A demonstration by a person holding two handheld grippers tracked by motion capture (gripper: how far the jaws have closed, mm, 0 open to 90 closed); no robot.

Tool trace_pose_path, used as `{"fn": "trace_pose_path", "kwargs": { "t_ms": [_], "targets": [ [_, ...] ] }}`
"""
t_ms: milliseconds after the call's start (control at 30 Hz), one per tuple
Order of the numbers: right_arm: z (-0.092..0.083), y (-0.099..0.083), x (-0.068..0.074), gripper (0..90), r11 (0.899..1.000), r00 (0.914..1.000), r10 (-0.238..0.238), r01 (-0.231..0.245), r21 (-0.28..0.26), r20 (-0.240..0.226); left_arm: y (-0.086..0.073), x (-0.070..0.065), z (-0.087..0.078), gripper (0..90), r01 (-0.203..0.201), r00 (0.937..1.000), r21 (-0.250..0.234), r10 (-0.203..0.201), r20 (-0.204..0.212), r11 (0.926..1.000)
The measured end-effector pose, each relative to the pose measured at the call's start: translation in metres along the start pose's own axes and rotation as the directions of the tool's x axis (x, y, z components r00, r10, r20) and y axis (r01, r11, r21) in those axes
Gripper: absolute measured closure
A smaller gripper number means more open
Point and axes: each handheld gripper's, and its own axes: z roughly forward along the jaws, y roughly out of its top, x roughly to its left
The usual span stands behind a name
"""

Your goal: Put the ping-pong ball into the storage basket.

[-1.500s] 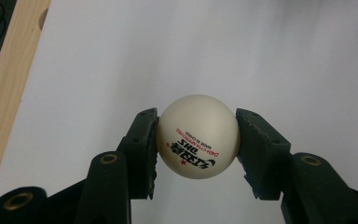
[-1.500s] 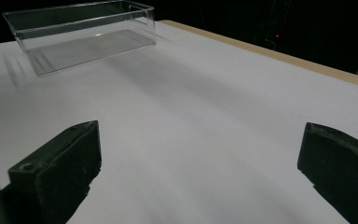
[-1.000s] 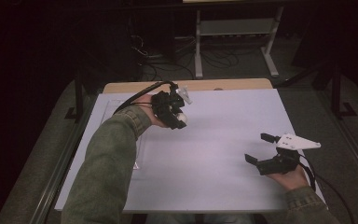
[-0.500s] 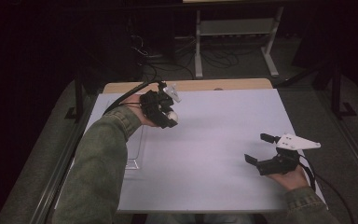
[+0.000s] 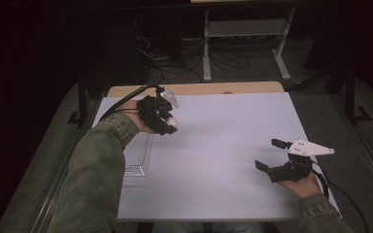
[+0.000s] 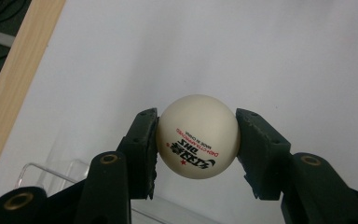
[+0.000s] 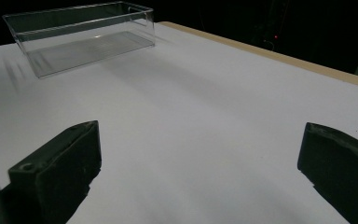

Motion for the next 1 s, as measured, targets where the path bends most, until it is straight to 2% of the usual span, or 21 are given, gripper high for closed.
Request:
{"fn": "trace_pose_path", "kwargs": {
  "t_ms": [667,767,1000],
  "targets": [
    [0.001,0.0,0.0,0.0,1.0,0.9999,0.003,-0.003,0.008,-0.009,-0.023,0.002,-0.01,50.9,0.045,0.9988,0.01,-0.045,-0.019,0.9989],
    [0.001,-0.001,0.0,0.0,1.0,0.9999,0.001,0.0,0.011,-0.011,-0.027,0.002,-0.011,50.9,0.059,0.9981,-0.007,-0.059,-0.017,0.9982],
    [0.001,-0.001,0.0,0.0,1.0,0.9999,0.0,0.0,0.012,-0.012,-0.032,0.001,-0.013,50.9,0.061,0.998,0.004,-0.061,-0.019,0.9981]
  ]
}}
